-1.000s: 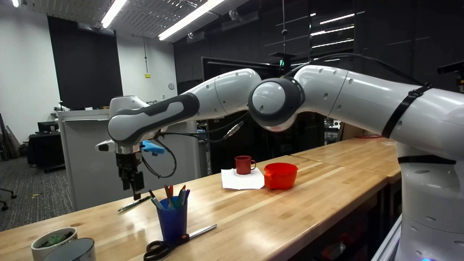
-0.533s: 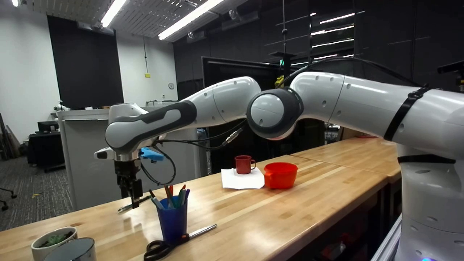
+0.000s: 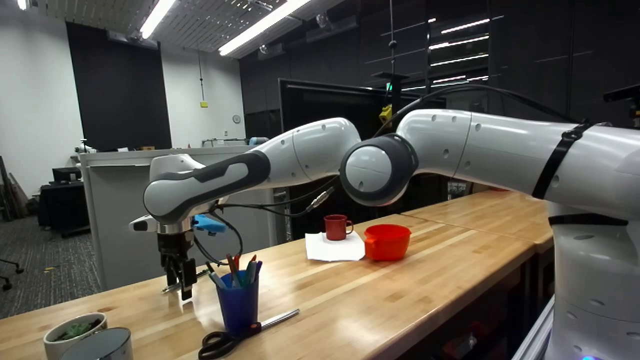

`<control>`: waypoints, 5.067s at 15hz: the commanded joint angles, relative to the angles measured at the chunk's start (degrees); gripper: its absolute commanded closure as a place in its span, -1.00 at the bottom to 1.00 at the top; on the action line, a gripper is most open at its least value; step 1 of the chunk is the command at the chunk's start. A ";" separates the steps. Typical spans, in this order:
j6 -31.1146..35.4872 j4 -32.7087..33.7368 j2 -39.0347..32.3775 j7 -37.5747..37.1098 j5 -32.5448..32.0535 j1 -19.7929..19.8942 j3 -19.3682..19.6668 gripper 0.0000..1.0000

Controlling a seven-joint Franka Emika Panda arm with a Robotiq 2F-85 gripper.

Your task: Lift the pencil from the table and put it in the blue cup

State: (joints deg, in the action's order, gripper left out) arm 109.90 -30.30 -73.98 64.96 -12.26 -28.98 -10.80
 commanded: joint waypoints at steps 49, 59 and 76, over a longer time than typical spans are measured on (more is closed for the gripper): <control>9.58 10.52 -7.18 -6.52 4.47 1.18 6.82 -1.00; -6.10 1.93 -0.71 2.41 3.11 0.11 7.37 -1.00; -7.46 4.36 -0.93 8.52 4.85 1.09 6.09 0.55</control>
State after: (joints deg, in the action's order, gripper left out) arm 100.75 -23.68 -76.33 72.73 -8.02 -28.20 -4.15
